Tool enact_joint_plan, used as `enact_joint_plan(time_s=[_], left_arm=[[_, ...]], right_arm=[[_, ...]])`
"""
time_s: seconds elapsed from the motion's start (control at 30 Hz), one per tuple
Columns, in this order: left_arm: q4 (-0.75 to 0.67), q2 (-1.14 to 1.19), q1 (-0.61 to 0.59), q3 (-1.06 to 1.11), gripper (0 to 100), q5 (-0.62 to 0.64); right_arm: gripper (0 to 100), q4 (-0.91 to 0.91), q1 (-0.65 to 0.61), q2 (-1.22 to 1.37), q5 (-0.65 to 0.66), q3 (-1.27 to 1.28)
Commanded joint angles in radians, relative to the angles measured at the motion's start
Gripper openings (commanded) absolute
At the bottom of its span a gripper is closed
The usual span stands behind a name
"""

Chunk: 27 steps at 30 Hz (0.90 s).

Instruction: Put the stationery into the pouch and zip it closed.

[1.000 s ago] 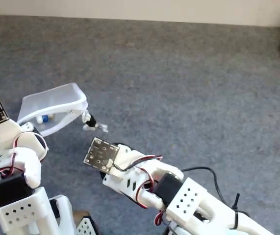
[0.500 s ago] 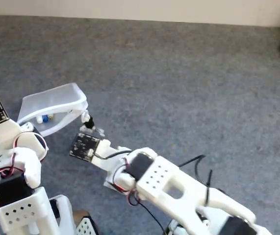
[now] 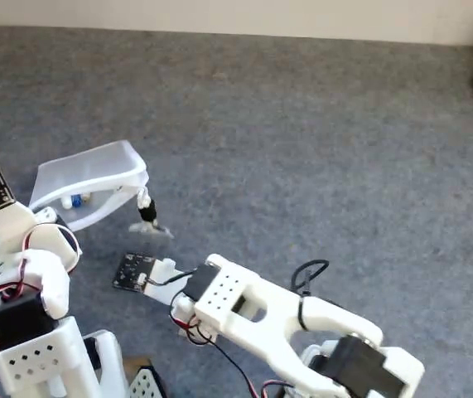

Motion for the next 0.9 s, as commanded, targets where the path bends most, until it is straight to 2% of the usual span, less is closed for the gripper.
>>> enact_joint_plan(time_s=[0.0,0.17,0.33,0.87], left_arm=[[-0.031,0.005,-0.008,-0.010,1,0.015],[-0.031,0.005,-0.008,-0.010,1,0.015],[-0.029,0.005,-0.008,-0.010,1,0.015],[-0.029,0.005,-0.012,-0.010,1,0.015]], right_arm=[[15.2,0.013,-0.012,0.030,-0.002,-0.047],[14.6,0.013,-0.012,0.071,0.061,-0.047],[0.0,0.013,-0.013,0.076,0.066,-0.047],[0.4,0.021,0.016,0.068,0.066,-0.134]])
